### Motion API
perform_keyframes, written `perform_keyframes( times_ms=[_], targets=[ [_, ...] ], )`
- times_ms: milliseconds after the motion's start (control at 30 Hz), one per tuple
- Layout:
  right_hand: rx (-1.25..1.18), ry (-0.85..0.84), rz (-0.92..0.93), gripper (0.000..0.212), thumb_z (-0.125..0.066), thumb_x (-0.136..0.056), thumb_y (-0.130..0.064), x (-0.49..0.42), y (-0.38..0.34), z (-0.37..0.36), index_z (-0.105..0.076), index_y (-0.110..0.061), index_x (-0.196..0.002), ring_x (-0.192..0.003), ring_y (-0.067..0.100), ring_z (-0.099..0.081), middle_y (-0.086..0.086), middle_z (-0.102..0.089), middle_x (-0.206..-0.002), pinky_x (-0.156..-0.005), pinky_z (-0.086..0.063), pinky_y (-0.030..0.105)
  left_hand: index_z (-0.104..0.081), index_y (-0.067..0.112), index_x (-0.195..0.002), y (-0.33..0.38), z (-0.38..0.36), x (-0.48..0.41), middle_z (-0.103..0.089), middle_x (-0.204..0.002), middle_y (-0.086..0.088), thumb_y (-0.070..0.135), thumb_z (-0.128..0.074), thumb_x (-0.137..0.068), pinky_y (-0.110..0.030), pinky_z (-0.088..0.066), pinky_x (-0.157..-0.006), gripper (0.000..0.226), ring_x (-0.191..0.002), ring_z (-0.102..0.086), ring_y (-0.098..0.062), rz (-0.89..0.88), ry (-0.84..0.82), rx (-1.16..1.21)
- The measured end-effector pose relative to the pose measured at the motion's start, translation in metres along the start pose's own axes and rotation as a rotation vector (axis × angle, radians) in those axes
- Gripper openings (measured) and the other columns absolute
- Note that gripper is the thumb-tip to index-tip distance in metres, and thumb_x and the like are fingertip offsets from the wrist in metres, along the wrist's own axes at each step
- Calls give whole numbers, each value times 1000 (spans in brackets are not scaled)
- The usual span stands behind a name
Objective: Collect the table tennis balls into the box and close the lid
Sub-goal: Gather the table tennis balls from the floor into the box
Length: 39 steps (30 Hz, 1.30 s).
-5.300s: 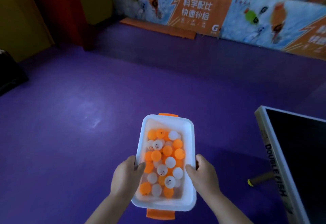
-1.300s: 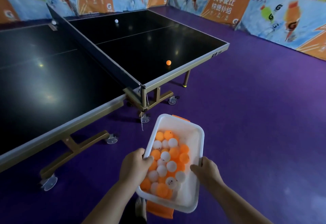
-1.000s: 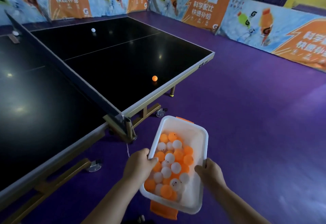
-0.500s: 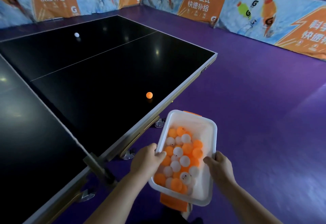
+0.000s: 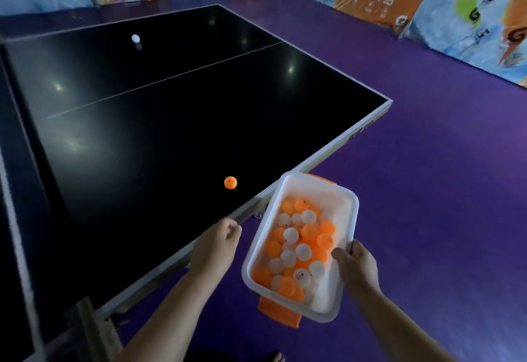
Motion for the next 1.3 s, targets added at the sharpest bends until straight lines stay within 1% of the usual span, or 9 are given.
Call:
perform_keyframes(
  times_ms=[367, 500, 633, 833, 900, 1000, 1067, 1167, 1300],
  targets=[
    [67, 89, -107, 19, -58, -82, -13, -64, -21, -16, -45, -10, -69, -58, 17, -46, 4, -52, -67, -50, -35, 28, -54, 18, -129, 2, -37, -144, -55, -129, -5, 24, -53, -94, -32, -53, -75, 35, -105, -59, -22, -10, -50, -104],
    [106, 132, -181, 18, -59, -80, -13, -79, -20, -20, -45, -7, -69, -60, 20, -45, 5, -51, -67, -55, -37, 32, -47, 21, -136, -6, -51, -180, -35, -147, -6, 16, -54, -93, -39, -47, -95, 45, -133, -30, -26, 18, -82, -186],
    [139, 169, -230, 17, -59, -78, -13, -88, -22, -27, -45, -7, -70, -60, 21, -45, 5, -52, -67, -54, -37, 32, -44, 22, -139, -18, -63, -198, -20, -154, -5, 10, -58, -90, -45, -48, -96, 53, -138, -19, -30, 39, -124, -233],
    [102, 197, -287, 18, -58, -77, -13, -97, -19, -33, -43, -9, -69, -60, 20, -44, 4, -49, -65, -55, -37, 31, -58, 13, -122, -5, -75, -197, -54, -124, -14, 18, -62, -88, -29, -45, -75, 35, -112, -49, -29, -31, -86, -88],
    [85, 211, -299, 17, -58, -77, -13, -98, -17, -32, -44, -7, -70, -59, 20, -44, 4, -50, -65, -54, -38, 31, -58, 13, -120, 23, -75, -192, -60, -111, -5, 29, -65, -87, -21, -40, -70, 38, -98, -57, -18, -183, -86, 72],
    [52, 239, -318, 18, -59, -76, -14, -102, -17, -27, -44, -5, -71, -59, 20, -43, 5, -49, -65, -54, -37, 32, -58, 18, -116, 70, -76, -178, -57, -98, 12, 46, -61, -81, -10, -40, -67, 44, -83, -56, -4, -362, -254, 250],
    [46, 250, -316, 18, -58, -76, -13, -105, -19, -21, -43, -8, -69, -59, 19, -42, 4, -48, -65, -54, -36, 31, -57, 24, -115, 90, -84, -171, -58, -100, 13, 57, -56, -78, -8, -42, -69, 50, -86, -56, -1, -476, -370, 223],
    [55, 266, -307, 20, -58, -77, -12, -113, -22, -8, -41, -11, -67, -58, 19, -43, 3, -49, -63, -53, -37, 31, -56, 26, -123, 105, -101, -170, -61, -114, 9, 51, -63, -80, -12, -41, -83, 51, -106, -55, -5, -577, -444, 128],
    [19, 299, -292, 22, -58, -77, -12, -129, -25, 16, -39, -12, -65, -58, 18, -43, 4, -49, -63, -53, -37, 32, -61, 18, -120, 127, -108, -185, -65, -112, 4, 29, -66, -83, -15, -38, -85, 38, -109, -56, -14, -537, -240, 62]
  ],
)
Point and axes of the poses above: each hand's wrist, its own x-axis away from the middle knuckle, its own z-axis out of the back of the hand, y = z × x, the point moved 2 cm from there along -x, towards the middle knuckle
